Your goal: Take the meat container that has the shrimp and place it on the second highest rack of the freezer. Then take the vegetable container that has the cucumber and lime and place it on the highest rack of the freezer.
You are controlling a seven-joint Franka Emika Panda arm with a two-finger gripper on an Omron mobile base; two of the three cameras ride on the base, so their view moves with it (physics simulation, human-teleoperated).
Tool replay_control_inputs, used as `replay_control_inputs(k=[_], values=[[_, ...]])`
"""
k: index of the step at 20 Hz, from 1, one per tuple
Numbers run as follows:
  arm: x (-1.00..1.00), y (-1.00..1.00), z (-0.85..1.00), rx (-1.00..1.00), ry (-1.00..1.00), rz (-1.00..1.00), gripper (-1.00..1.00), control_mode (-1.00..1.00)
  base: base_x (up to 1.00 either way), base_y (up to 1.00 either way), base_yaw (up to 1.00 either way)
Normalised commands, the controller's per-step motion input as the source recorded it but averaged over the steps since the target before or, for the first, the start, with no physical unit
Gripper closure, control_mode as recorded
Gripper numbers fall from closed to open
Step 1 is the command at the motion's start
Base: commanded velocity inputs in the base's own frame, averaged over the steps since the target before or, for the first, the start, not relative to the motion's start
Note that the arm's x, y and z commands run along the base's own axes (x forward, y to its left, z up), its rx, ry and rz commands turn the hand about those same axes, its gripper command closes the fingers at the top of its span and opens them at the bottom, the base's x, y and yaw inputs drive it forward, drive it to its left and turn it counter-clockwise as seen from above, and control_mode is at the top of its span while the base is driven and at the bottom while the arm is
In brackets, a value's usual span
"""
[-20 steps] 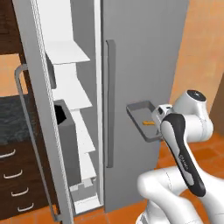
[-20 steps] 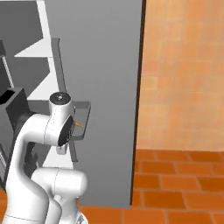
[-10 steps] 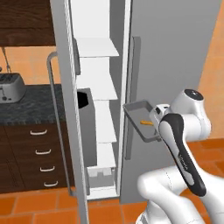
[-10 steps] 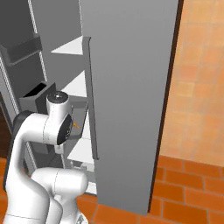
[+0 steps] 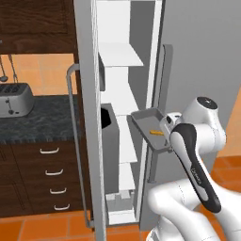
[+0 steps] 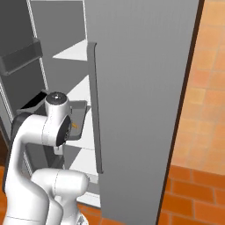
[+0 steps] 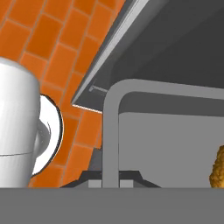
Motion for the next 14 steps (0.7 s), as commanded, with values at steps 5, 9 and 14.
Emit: replay_control_inputs(k=[5,9,14], values=[[0.00,0.00,0.00,0.00,0.00,0.00,1.00,1.00,0.05,0.10,0.00],[0.00,0.00,0.00,0.00,0.00,0.00,1.00,1.00,0.10,0.00,0.00],[0.21,0.07,-0.08,0.00,0.00,0.00,1.00,-1.00,0.08,0.04,0.00]])
